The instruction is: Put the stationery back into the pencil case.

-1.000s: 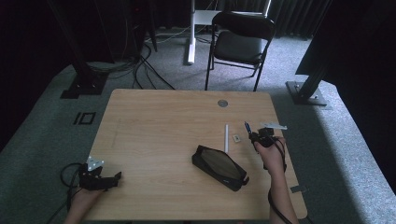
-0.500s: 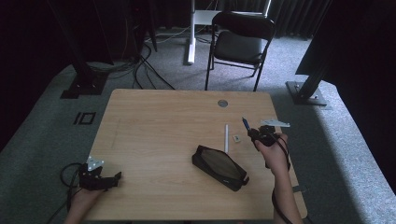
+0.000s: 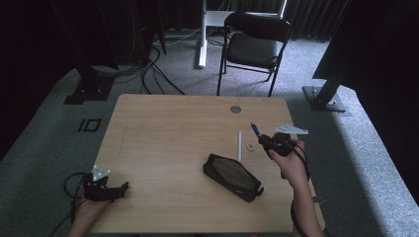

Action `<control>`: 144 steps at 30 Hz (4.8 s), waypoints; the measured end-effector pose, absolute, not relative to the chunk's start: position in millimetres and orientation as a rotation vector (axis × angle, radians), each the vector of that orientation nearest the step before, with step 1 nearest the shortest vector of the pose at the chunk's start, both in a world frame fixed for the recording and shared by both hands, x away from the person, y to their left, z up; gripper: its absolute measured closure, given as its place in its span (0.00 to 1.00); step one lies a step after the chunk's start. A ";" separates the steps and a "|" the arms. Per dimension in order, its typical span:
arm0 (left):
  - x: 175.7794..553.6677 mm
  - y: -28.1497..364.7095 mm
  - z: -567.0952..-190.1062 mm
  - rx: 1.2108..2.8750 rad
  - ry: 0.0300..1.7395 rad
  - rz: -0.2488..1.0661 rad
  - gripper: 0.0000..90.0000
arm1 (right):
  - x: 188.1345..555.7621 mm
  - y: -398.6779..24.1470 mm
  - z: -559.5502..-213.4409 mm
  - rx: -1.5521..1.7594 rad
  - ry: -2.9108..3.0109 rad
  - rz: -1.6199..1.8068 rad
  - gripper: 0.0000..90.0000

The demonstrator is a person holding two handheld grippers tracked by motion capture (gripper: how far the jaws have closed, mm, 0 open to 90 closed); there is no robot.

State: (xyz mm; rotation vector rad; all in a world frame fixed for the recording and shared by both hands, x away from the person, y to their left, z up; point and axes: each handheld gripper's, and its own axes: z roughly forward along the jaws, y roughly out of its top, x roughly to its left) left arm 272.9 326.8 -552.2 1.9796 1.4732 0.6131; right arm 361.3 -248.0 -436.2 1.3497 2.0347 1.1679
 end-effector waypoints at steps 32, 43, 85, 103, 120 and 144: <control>272.9 326.8 -552.2 1.979 1.474 0.613 0.02 | 321.8 -217.3 -414.6 1.007 2.270 1.315 0.88; 272.9 326.9 -552.2 1.980 1.473 0.613 0.02 | 314.4 -203.9 -422.4 0.851 2.388 1.315 0.88; 272.9 326.9 -552.2 1.980 1.473 0.613 0.02 | 329.1 -162.3 -477.7 0.870 2.652 1.072 0.88; 272.9 326.9 -552.2 1.980 1.473 0.613 0.02 | 335.8 -146.5 -490.4 0.880 2.705 0.972 0.88; 272.9 326.8 -552.2 1.980 1.473 0.613 0.02 | 339.2 -143.9 -500.7 0.895 2.738 0.909 0.88; 272.9 326.8 -552.2 1.979 1.473 0.613 0.02 | 330.3 -160.4 -472.5 0.864 2.683 1.042 0.80</control>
